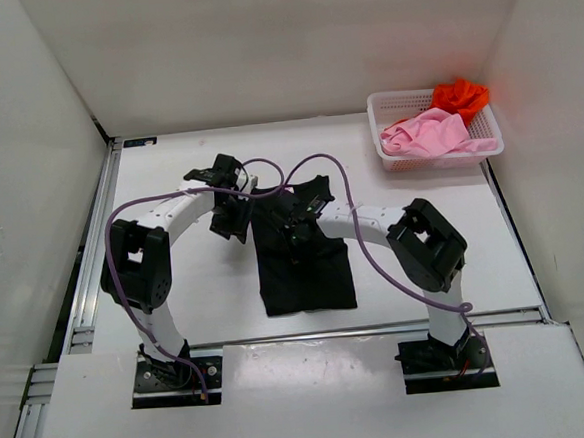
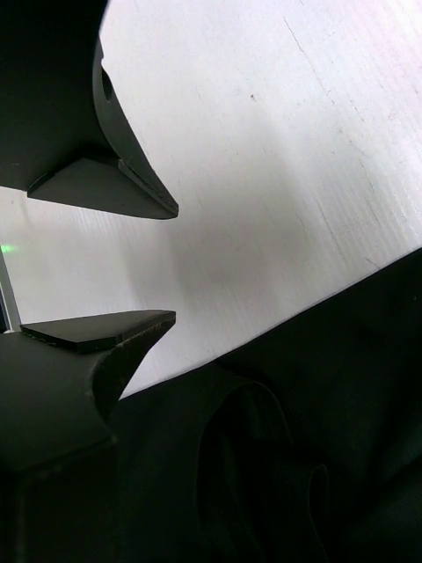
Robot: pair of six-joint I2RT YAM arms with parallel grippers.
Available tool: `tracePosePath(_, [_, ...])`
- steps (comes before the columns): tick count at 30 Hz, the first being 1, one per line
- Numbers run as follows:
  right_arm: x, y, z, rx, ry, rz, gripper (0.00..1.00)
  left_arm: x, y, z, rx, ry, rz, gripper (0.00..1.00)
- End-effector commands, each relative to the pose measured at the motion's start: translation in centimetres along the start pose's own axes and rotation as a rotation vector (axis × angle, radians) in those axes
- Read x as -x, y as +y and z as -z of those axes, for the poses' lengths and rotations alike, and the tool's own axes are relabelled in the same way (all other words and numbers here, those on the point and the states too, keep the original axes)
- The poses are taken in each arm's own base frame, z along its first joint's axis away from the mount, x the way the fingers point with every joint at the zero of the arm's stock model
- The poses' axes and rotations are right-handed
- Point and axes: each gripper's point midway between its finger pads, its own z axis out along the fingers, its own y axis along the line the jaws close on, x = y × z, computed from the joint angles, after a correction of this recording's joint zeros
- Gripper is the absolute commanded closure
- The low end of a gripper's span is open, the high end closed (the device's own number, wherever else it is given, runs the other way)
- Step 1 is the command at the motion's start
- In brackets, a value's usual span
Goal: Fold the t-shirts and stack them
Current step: Fold the folded rectangular tshirt in 1/3 of the way
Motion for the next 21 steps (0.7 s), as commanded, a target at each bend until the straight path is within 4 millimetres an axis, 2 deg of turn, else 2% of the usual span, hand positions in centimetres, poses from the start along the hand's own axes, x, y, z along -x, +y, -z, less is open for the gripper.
tracePosePath(1, [2.7, -0.5, 0.2, -0.027, -0.061, -0.026, 0.99, 0.2, -0.3, 0.7, -0.026, -0.031, 0.004, 0.43])
tracePosePath(2, [3.0, -1.0, 0.2, -0.04, -0.068, -0.036, 0.99, 0.2, -0.3, 0.7, -0.026, -0.031, 0.004, 0.43])
tracePosePath(4, [3.7, -0.9, 0.2, -0.042, -0.083, -0.036, 0.99, 0.3, -0.3, 1.0, -0.026, -0.04, 0.003, 0.43])
tracePosePath(5, [3.5, -1.5, -0.1, -0.056, -0.066, -0.048, 0.99, 0.0, -0.3, 0.8, -0.026, -0.031, 0.004, 0.43])
tracePosePath(7, [4.9, -1.8, 0.1, -0.07, -0.098, -0.057, 0.99, -0.3, -0.3, 0.9, -0.026, -0.022, 0.004, 0.43])
tracePosePath(12, [6.3, -2.5, -0.1, -0.116, -0.116, -0.058, 0.99, -0.3, -0.7, 0.9, -0.044, -0.022, 0.004, 0.43])
tracePosePath(18, [9.5, -3.2, 0.2, -0.182, -0.197, -0.06, 0.99, -0.9, -0.8, 0.7, -0.053, -0.002, 0.006, 0.43])
tracePosePath(19, [10.7, -3.3, 0.3, -0.185, -0.219, -0.07, 0.99, -1.2, -0.8, 0.6, -0.053, 0.007, 0.007, 0.43])
tracePosePath(21, [11.1, -4.0, 0.1, -0.209, -0.209, -0.058, 0.99, -1.2, -0.8, 0.6, -0.053, 0.007, 0.007, 0.43])
